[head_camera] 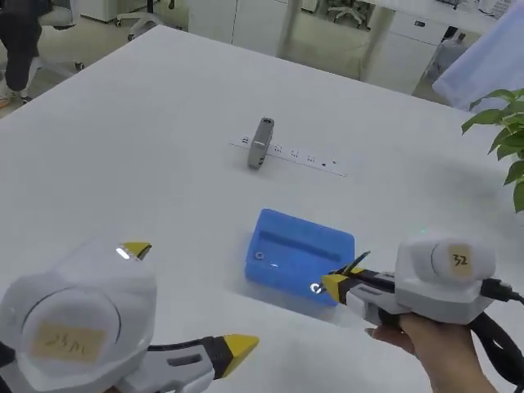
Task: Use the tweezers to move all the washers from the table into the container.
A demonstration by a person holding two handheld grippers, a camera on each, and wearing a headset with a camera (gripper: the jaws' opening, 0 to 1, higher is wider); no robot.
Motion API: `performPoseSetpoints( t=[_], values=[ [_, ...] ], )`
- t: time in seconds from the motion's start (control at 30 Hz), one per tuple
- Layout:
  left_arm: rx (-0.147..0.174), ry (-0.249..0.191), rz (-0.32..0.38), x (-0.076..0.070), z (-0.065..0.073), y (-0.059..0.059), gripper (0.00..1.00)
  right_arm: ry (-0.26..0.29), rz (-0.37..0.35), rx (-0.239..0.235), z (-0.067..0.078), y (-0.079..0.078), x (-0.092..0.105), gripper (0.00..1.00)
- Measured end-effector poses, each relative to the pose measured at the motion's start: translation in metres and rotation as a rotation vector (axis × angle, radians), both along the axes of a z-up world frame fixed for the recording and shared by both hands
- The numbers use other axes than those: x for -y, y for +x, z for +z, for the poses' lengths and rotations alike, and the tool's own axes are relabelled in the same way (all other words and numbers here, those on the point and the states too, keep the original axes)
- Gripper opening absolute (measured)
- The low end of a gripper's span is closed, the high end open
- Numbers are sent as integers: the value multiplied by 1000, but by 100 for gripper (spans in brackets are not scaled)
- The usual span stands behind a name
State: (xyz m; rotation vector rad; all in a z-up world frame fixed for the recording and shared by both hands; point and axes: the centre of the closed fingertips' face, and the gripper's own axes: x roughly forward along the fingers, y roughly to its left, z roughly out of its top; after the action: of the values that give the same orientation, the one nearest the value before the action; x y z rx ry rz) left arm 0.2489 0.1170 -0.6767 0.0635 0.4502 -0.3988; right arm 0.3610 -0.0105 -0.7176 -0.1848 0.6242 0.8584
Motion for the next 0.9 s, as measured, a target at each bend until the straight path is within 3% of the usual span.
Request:
performPoseSetpoints(
  t=[0.1,0.3,0.63,0.9],
  values=[
    [2,2,-2,0,0,0,96,0,-22,15,1,12,1,2],
    [0,4,-1,-1,0,-1,96,-32,-61,-19,-23,31,1,2],
    [-16,3,6,-4,-3,1,95,-157,-10,-62,-58,41,-2,2],
    [-23,17,-2,-3,-3,3,94,-205,20,-89,-71,48,-5,2]
  ],
)
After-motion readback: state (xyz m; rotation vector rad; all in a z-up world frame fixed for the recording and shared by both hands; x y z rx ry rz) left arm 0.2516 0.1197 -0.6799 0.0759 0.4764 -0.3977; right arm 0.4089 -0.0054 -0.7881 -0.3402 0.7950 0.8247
